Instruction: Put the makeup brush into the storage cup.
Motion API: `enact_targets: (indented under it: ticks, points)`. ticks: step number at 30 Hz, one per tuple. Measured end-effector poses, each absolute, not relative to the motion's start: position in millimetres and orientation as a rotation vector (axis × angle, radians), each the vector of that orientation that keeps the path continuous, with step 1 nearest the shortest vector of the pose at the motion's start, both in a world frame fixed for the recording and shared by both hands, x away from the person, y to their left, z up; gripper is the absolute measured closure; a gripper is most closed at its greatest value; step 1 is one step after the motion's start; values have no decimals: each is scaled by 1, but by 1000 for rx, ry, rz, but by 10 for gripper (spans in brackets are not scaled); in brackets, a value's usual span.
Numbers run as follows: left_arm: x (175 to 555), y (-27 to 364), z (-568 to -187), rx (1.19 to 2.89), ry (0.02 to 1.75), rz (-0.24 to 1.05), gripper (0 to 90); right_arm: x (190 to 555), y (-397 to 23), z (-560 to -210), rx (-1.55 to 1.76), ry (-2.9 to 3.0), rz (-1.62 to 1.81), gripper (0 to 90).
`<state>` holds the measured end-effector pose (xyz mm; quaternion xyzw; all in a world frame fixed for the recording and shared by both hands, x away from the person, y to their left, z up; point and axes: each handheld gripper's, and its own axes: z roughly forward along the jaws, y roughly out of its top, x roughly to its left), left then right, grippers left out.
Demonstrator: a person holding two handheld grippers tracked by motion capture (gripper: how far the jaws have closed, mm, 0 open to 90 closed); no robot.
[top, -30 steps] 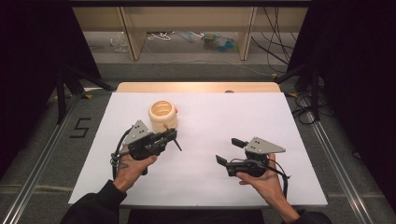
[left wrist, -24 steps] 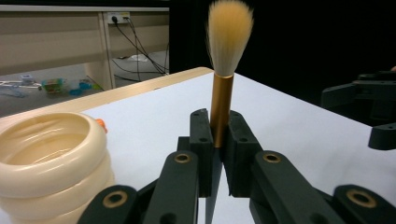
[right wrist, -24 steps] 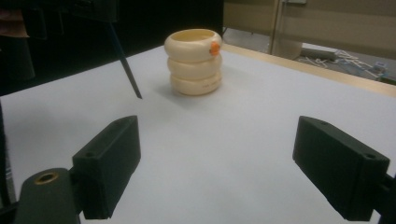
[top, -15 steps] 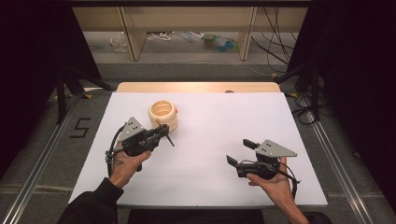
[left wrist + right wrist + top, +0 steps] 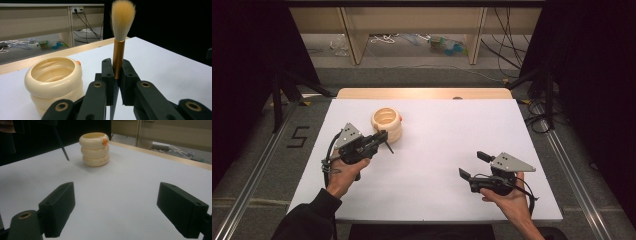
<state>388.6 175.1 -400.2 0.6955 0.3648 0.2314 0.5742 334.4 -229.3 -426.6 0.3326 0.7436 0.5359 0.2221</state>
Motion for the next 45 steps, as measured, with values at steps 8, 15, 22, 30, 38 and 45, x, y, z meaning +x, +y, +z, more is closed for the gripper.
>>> enact_targets:
  ticks: [8,15,22,30,38,45]
  points:
    - [393,179,-396,1636,875,557,831,330,-233,-427,953,2075,1464,161]
    - [400,183,-391,1648,900,563,831,329,-234,-428,934,2049,1468,161]
    - [408,186,-385,1649,909,571,831,327,-238,-427,949,2050,1446,161]
    - [416,186,-378,1635,917,563,831,325,-240,-428,957,2047,1450,161]
    - [427,186,-369,1648,918,581,831,323,-240,-427,954,2069,1429,161]
    - [438,187,-358,1643,925,592,831,324,-238,-429,945,2045,1454,161]
